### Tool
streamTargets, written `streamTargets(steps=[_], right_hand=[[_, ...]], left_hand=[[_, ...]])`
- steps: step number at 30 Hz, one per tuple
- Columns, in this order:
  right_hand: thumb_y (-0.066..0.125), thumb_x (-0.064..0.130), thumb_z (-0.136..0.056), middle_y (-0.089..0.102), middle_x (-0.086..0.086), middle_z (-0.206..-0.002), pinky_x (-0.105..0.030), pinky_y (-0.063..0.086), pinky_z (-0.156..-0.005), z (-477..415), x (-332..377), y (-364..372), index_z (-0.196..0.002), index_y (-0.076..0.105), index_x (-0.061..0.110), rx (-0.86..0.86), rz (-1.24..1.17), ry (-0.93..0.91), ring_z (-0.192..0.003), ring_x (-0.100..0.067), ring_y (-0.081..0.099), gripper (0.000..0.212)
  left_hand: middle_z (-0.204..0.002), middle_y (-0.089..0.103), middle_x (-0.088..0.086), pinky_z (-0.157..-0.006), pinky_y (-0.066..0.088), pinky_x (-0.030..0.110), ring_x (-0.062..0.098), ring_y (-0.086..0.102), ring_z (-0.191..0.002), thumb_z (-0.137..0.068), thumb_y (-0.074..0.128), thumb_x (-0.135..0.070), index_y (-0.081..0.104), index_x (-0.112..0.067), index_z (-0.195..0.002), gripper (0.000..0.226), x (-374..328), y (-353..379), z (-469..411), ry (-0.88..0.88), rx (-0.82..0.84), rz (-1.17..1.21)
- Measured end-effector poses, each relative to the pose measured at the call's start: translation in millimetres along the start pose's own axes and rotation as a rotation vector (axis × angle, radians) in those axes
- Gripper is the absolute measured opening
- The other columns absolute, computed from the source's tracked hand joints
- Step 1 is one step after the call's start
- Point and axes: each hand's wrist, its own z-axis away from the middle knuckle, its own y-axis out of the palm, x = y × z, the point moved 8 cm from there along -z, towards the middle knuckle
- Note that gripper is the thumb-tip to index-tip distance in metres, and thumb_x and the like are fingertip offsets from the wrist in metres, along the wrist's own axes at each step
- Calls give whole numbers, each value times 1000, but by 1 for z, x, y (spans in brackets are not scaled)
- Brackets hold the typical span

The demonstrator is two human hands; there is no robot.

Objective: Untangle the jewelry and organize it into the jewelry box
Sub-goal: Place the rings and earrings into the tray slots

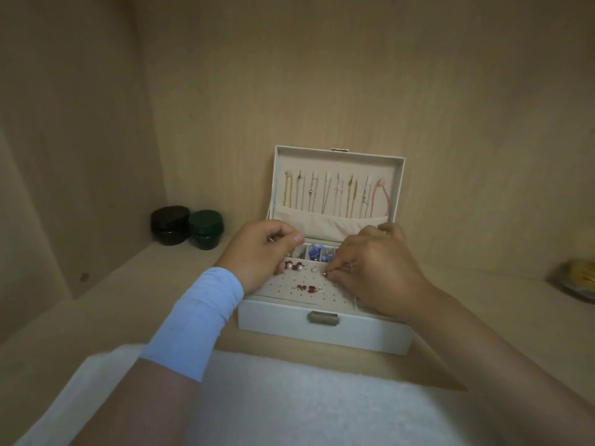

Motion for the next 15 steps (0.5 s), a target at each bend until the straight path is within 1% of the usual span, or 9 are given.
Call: streamTargets(steps=[1,3,5,8,10,12,13,15], right_hand=[[78,46,-79,72,21,-88,-44,30,-100,1,0,-1,-81,78,41,-8,-8,-2,-90,-9,56,5],[79,44,-78,72,20,-83,-44,33,-98,2,5,-2,-77,77,40,-23,-15,-22,-86,-8,58,4],[80,41,-77,71,20,-78,-41,34,-92,3,11,-3,-73,76,39,-35,-15,-43,-79,-9,60,6],[80,36,-75,68,17,-71,-36,35,-82,4,16,-2,-67,75,35,-47,-1,-80,-69,-9,59,9],[79,31,-76,66,15,-70,-34,39,-77,4,17,-2,-66,75,31,-22,-11,-112,-63,-5,54,10],[76,27,-78,64,14,-70,-30,41,-72,4,17,-3,-68,75,29,19,-38,-147,-59,-3,47,10],[76,26,-79,64,14,-71,-29,41,-70,5,17,-4,-70,76,28,34,-45,-159,-59,-2,45,9],[77,25,-79,66,15,-74,-27,41,-68,6,17,-6,-72,78,30,26,-51,-155,-60,0,46,8]], left_hand=[[-70,65,-4,-65,50,23,6,60,-58,-94,61,-30,71,-25,-88,13,-1,0,1,0,0,2],[-70,64,-7,-64,49,21,6,60,-59,-94,61,-30,71,-26,-88,12,-1,-1,2,-4,-4,-5],[-72,64,-8,-63,47,19,6,60,-59,-94,62,-30,71,-27,-87,12,-1,-1,2,-8,-8,-8],[-72,65,-5,-64,49,20,6,61,-58,-93,62,-30,71,-25,-87,12,-3,-3,3,-2,-15,-13],[-69,66,-3,-67,53,25,6,60,-59,-93,62,-29,72,-24,-90,12,-2,-9,3,-12,-42,11],[-71,67,0,-70,53,29,7,60,-61,-94,61,-28,74,-25,-92,14,0,-17,2,-28,-72,54],[-72,68,-2,-69,51,28,6,59,-61,-94,60,-26,74,-26,-93,14,1,-20,3,-33,-82,76],[-73,67,-10,-67,47,26,4,60,-59,-95,59,-22,74,-28,-93,16,2,-25,3,-32,-86,86]])
